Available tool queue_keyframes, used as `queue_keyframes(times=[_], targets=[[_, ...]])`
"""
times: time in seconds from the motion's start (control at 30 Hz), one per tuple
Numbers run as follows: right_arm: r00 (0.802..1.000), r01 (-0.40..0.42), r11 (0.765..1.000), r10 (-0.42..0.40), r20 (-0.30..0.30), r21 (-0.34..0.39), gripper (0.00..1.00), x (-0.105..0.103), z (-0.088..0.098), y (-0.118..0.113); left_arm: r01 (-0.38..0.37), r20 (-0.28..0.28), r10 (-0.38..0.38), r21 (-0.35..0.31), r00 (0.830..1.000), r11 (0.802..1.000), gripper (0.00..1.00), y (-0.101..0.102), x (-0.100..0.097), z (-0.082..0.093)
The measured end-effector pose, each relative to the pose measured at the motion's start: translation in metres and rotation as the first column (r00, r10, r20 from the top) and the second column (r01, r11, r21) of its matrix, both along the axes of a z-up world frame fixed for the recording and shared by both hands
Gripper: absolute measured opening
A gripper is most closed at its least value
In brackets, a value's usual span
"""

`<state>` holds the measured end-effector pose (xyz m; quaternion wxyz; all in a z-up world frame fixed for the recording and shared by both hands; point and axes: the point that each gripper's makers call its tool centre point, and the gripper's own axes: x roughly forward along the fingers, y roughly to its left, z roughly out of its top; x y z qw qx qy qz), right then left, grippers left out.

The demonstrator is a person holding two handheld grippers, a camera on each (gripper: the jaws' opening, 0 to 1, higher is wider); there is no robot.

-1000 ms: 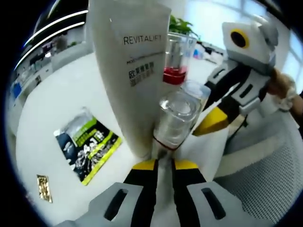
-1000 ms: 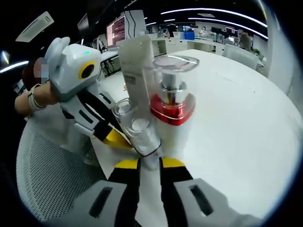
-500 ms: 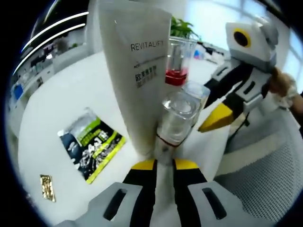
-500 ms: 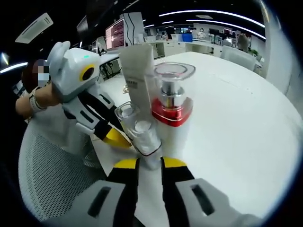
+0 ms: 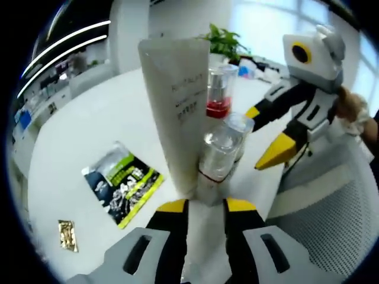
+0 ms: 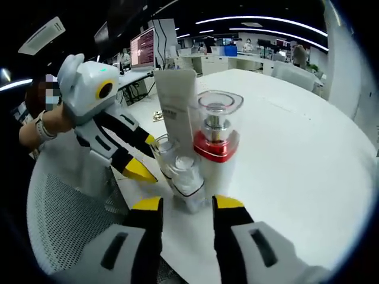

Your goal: Arrange the skincare products in the storage area until every visible bottle or jar stands upright without overlapping.

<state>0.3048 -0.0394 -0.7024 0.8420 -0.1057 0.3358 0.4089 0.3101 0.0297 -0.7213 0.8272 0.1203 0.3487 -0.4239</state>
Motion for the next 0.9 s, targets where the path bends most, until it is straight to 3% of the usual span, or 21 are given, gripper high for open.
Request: queue_keyframes(times=[0.13,0.23,0.4,0.9], targets=[[1.0,0.007,1.0,-0.007,0.008,-0.011,0.43,-0.002,0.004,0.0,-0.033,0.023,0.033,-0.004,0.999,0.999,0.33,0.007,0.005,0.007],[1.0,0.008,1.0,-0.008,0.019,-0.02,0.48,-0.003,0.007,0.0,-0.025,0.057,0.023,0.026,0.998,0.999,0.36,0.013,0.005,0.011],[1.0,0.013,1.0,-0.013,0.023,-0.011,0.55,-0.005,0.011,0.001,-0.035,0.069,0.033,0.031,0.997,0.999,0.5,0.02,0.002,0.017],[0.998,0.016,0.999,-0.014,0.067,-0.029,0.77,-0.011,0.03,-0.002,-0.097,0.109,0.096,0.01,0.989,0.995,0.74,0.036,-0.005,0.037]])
